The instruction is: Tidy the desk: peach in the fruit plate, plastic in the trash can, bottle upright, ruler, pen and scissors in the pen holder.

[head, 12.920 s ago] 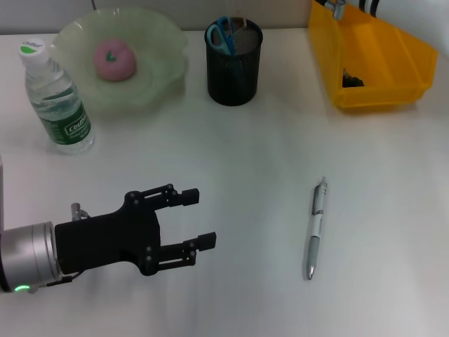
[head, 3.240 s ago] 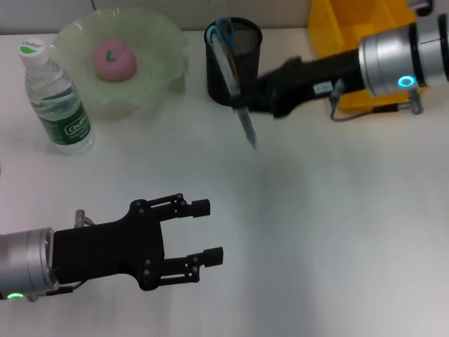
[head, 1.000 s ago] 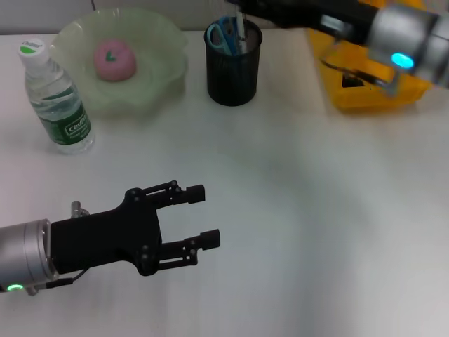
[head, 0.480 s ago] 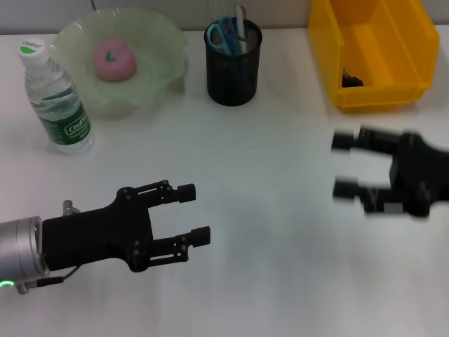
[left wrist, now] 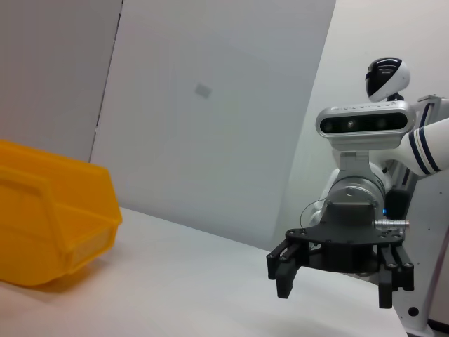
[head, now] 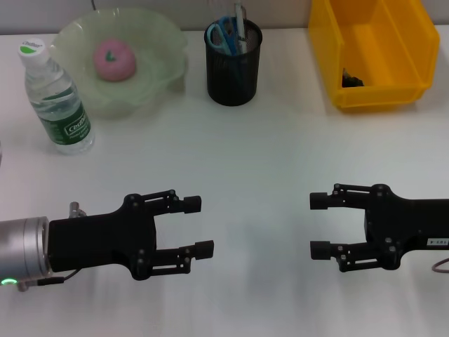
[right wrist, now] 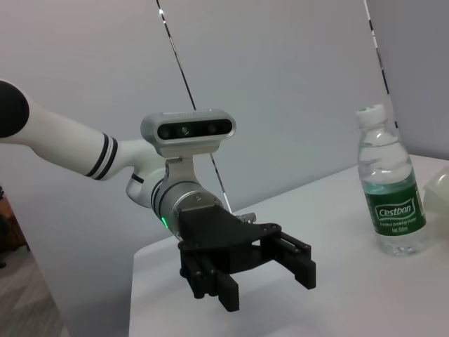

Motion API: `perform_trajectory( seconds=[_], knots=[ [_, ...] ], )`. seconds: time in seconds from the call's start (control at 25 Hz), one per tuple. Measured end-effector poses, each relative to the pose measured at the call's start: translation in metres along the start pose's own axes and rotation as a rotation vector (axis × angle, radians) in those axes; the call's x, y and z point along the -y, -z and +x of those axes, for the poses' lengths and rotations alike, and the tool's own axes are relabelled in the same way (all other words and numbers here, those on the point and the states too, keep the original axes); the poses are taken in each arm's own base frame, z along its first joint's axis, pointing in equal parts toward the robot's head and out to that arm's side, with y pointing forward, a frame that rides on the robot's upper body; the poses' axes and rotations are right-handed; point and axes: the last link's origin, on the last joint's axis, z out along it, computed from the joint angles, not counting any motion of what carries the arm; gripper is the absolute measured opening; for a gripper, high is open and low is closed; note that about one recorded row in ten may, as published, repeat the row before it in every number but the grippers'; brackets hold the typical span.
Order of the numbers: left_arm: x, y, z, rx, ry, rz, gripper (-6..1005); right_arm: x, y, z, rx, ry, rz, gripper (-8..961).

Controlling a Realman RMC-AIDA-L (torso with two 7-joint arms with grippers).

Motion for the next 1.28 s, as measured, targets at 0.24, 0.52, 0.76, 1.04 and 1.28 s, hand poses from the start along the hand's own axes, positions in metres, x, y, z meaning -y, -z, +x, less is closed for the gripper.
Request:
perform_trajectory(
  seconds=[0.24,0.52,0.76,1.04,1.28],
  knots=[
    [-0.001,0.000,-0.001,0.013,-0.001,-0.012,745,0.001,-0.003,-0.001,-0.004,0.003,-0.003,816],
    [-0.003,0.001,-0.003,0.027,0.000,-0.027,745,0.003,-0.003,-0.001,-0.008,0.004,0.004,816],
    [-0.003,0.004,-0.001,0.029,0.007,-0.034,745,0.002,-0.006,0.000,-0.003,0.002,0.000,815],
    [-0.002,0.010,0.001,0.034,0.017,-0.040,745,0.001,-0.007,-0.001,0.000,0.004,-0.005,815],
    [-0.002,0.011,0.001,0.034,0.016,-0.041,745,0.002,-0.008,-0.002,0.004,0.006,-0.003,815]
  ],
)
